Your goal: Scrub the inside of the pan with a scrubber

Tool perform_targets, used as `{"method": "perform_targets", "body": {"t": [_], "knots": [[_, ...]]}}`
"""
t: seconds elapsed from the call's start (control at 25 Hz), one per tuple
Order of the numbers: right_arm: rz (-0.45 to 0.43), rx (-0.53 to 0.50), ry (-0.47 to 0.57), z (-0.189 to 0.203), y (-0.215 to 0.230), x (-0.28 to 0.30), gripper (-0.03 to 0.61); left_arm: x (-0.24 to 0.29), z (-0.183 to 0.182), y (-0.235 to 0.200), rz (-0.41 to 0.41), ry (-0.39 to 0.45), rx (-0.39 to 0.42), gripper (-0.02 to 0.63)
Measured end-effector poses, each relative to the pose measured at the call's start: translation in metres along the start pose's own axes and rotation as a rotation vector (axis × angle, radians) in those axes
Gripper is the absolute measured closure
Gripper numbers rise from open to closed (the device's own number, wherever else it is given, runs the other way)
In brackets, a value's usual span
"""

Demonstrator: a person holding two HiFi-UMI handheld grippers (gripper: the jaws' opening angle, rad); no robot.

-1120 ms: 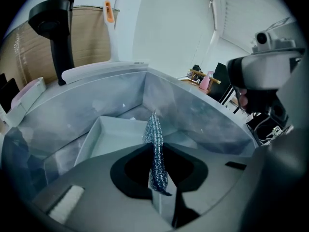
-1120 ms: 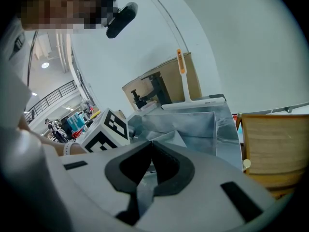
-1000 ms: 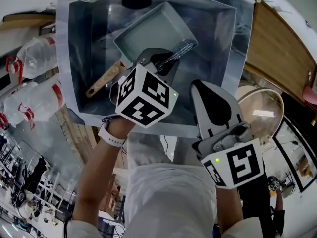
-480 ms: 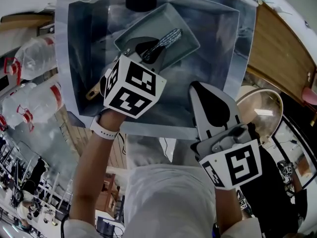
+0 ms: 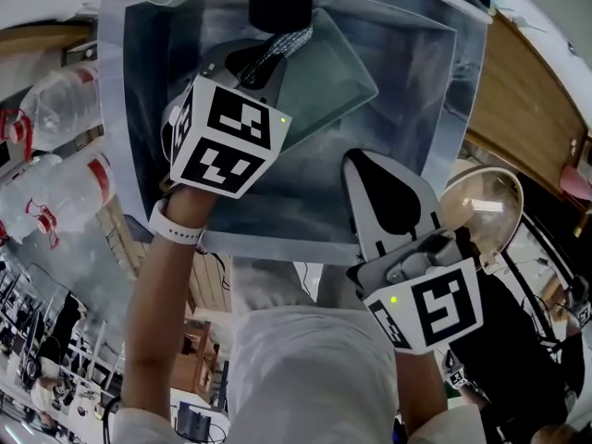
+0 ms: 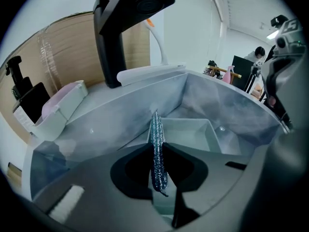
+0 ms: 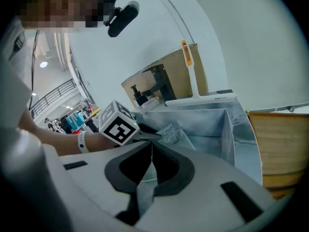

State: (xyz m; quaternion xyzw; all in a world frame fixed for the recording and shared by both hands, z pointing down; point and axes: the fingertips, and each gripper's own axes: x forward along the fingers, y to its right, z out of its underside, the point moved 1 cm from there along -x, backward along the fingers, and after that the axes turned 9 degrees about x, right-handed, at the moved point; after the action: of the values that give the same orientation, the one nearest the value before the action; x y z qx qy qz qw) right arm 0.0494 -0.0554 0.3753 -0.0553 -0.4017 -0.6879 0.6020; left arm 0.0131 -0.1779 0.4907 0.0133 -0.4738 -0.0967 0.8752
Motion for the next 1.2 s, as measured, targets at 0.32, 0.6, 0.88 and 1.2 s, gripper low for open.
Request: {"method": "perform_targets", "body": {"t": [0.32, 0.6, 0.88, 1.2], "knots": [[-0.004, -0.003, -0.005, -0.002, -0.003, 0.006, 0.572, -0.006, 0.009, -0.008, -0.033, -0.030, 0.105, 0.549], [-0.021, -0.013, -0.007, -0.002, -0.011, 0.006, 0.572, -0.017, 0.025, 0.002, -0.004, -0.049, 0.123, 0.549], [-0.040, -0.030, -0.013, 0.002, -0.019, 0.001, 0.572, -0.021, 0.031, 0.022, 0.010, -0.055, 0.094, 0.549], [-0.052, -0.034, -0.013, 0.008, -0.019, -0.006, 0.572, -0.023, 0.031, 0.060, 0.049, -0.042, 0.046, 0.549]]}}
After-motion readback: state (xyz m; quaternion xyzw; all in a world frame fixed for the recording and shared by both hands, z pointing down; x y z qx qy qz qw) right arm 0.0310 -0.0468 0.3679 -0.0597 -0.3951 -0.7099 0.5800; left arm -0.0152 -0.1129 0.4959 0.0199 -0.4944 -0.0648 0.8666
